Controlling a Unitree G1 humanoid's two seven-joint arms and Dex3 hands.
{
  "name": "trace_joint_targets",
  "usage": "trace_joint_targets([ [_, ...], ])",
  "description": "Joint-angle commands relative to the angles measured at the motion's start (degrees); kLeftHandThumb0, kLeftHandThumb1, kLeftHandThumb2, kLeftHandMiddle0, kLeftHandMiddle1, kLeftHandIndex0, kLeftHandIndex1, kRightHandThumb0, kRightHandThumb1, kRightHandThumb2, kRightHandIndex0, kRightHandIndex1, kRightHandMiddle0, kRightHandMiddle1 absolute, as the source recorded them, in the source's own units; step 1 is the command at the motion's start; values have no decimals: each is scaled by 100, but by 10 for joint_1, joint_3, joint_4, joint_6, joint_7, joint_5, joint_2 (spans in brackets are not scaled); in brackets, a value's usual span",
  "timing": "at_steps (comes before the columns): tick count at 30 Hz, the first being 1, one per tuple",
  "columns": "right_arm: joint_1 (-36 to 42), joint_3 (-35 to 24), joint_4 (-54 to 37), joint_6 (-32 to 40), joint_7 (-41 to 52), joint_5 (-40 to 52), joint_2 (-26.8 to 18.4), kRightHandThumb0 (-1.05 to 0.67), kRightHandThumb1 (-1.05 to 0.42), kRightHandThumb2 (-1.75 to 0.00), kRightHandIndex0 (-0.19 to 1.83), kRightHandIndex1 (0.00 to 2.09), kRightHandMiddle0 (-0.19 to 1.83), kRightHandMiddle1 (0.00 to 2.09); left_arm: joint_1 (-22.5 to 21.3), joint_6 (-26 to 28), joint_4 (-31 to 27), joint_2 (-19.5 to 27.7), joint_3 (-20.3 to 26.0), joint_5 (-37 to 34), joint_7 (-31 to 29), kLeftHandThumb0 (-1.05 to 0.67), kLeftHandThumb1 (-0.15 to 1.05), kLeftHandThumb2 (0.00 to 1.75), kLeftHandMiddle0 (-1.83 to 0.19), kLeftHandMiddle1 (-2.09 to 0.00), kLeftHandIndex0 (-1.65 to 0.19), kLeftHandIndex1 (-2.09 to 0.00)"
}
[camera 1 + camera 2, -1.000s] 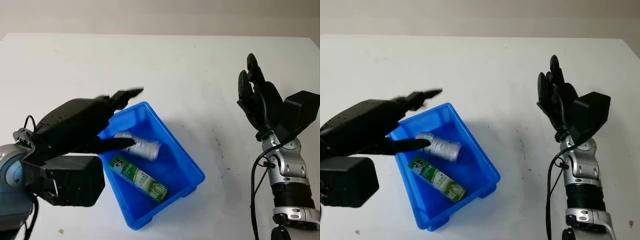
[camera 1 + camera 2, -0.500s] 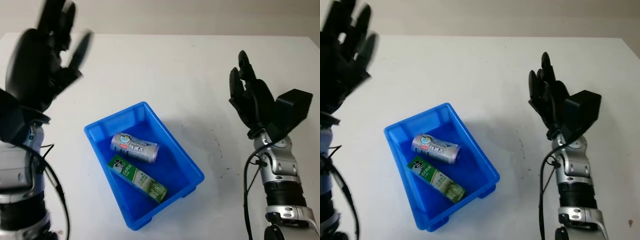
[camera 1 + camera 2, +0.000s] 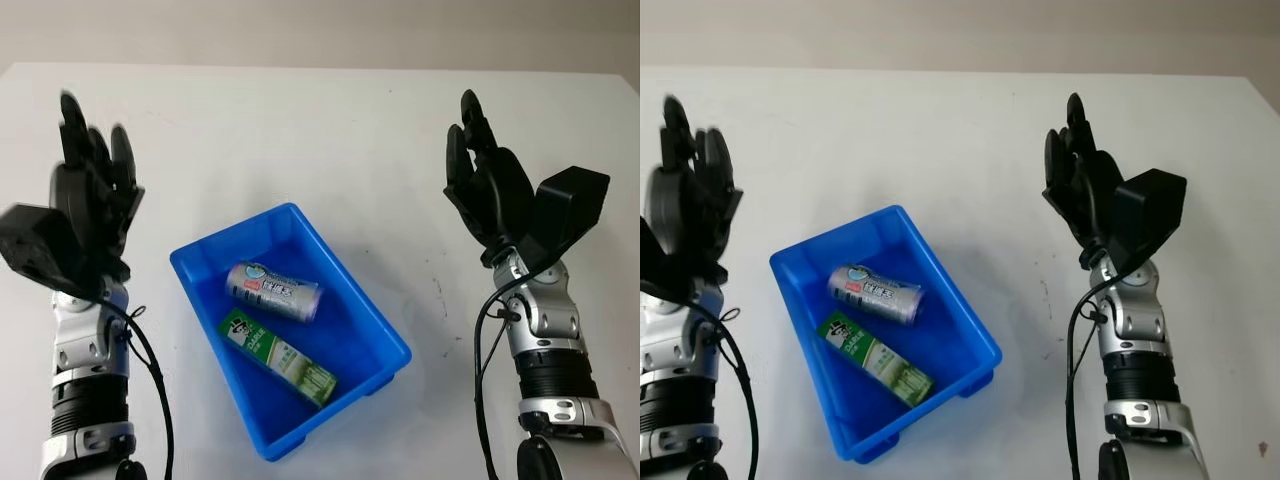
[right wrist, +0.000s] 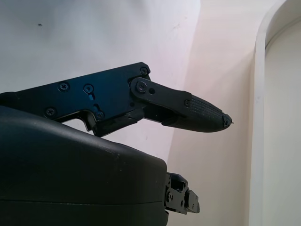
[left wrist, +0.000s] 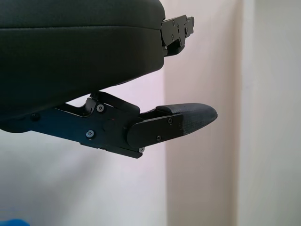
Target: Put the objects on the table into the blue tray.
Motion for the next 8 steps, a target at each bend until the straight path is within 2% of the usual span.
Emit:
trace_joint_targets([
  [1,-10,-7,-5,3,-4,1,-5,-69,-105,-68,-19,0,-19,0,0,-11,5,8,-12,10,5,-68,105,57,16,-5,16,-3],
  [8,-10,-11,-3,6,-4,2,-7,-68,-105,-67,-19,0,-19,0,-1,-22,7,2,-29,9,9,-69,105,56,15,-5,16,-4],
])
